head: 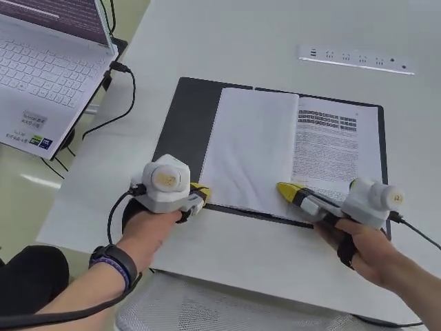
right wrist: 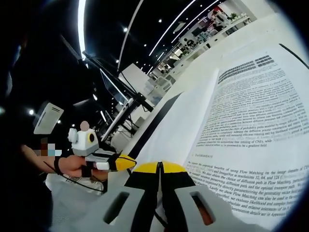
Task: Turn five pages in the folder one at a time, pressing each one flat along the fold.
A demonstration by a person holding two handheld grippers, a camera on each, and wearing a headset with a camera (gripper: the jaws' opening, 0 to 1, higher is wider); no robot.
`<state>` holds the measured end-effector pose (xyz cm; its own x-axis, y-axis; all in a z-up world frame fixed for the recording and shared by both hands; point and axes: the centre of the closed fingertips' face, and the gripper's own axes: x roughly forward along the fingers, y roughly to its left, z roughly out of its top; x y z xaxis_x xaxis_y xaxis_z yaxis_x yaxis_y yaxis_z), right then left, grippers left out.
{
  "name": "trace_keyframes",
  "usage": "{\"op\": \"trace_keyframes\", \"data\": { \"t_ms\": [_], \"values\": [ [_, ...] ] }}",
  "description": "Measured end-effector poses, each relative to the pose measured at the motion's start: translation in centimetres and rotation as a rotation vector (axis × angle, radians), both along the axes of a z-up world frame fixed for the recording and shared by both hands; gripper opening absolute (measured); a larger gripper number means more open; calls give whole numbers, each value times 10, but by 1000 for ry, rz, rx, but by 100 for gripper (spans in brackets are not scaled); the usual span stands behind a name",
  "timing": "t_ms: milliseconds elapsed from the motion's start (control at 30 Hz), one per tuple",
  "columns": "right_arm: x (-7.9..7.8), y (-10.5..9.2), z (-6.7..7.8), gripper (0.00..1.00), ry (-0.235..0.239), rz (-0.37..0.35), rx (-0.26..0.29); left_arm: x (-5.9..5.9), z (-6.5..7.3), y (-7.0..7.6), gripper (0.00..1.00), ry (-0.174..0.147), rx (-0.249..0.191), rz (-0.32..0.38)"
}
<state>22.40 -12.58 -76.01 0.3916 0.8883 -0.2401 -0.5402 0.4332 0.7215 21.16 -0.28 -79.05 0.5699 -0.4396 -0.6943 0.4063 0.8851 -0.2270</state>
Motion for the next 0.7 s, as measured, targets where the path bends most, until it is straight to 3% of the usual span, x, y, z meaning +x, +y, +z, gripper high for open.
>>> {"op": "trace_keyframes", "data": {
  "t_ms": [700],
  "values": [
    [-23,-6,-13,0,57,25,-4,0,0,1,0,-1,-23,8]
  ]
}}
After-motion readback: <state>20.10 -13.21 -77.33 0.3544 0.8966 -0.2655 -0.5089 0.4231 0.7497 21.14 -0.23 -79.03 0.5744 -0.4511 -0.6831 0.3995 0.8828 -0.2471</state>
